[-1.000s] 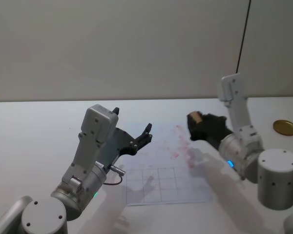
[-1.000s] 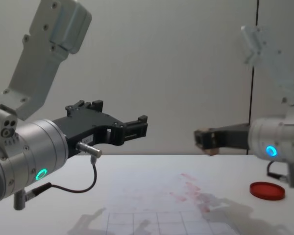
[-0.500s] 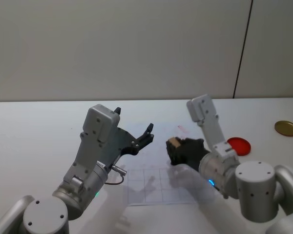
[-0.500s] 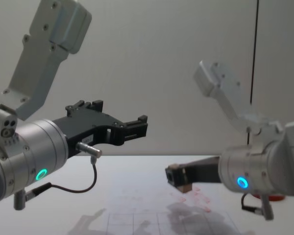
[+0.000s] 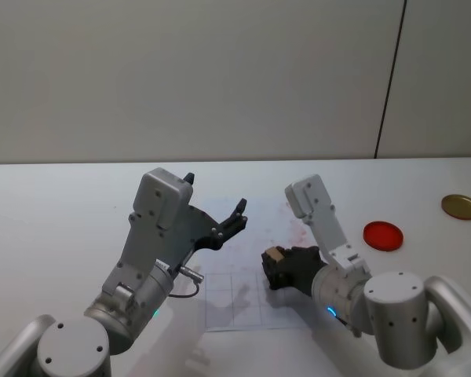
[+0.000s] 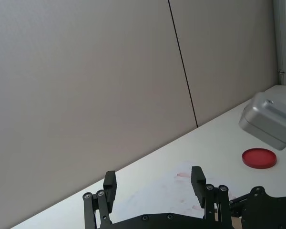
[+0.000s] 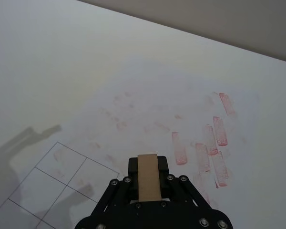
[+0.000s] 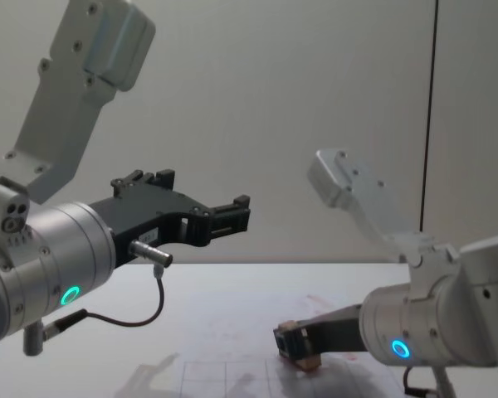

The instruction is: Use the one hand to pick up the stamp and affix it onto the A4 paper.

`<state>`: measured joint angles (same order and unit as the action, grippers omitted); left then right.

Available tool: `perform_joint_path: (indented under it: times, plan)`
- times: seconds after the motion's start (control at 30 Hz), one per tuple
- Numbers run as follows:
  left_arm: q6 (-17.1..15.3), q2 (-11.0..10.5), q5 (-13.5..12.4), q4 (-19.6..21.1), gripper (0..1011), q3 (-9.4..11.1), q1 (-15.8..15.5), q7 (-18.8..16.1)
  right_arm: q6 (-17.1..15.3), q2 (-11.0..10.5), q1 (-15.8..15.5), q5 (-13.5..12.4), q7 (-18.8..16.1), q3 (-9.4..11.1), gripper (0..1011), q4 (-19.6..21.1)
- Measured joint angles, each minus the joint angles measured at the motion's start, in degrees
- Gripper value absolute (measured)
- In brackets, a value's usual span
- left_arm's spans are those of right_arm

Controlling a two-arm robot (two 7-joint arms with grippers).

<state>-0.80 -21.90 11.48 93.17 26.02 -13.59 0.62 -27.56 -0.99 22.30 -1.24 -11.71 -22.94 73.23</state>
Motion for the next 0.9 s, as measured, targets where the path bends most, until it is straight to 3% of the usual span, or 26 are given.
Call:
perform_joint_path:
  times: [0.9]
  plan:
    - [0.0, 0.0, 0.0, 0.0, 993, 0.0, 0.0, 0.0, 0.1, -0.1, 0.0, 0.0, -0.6, 0.3, 219, -3.3]
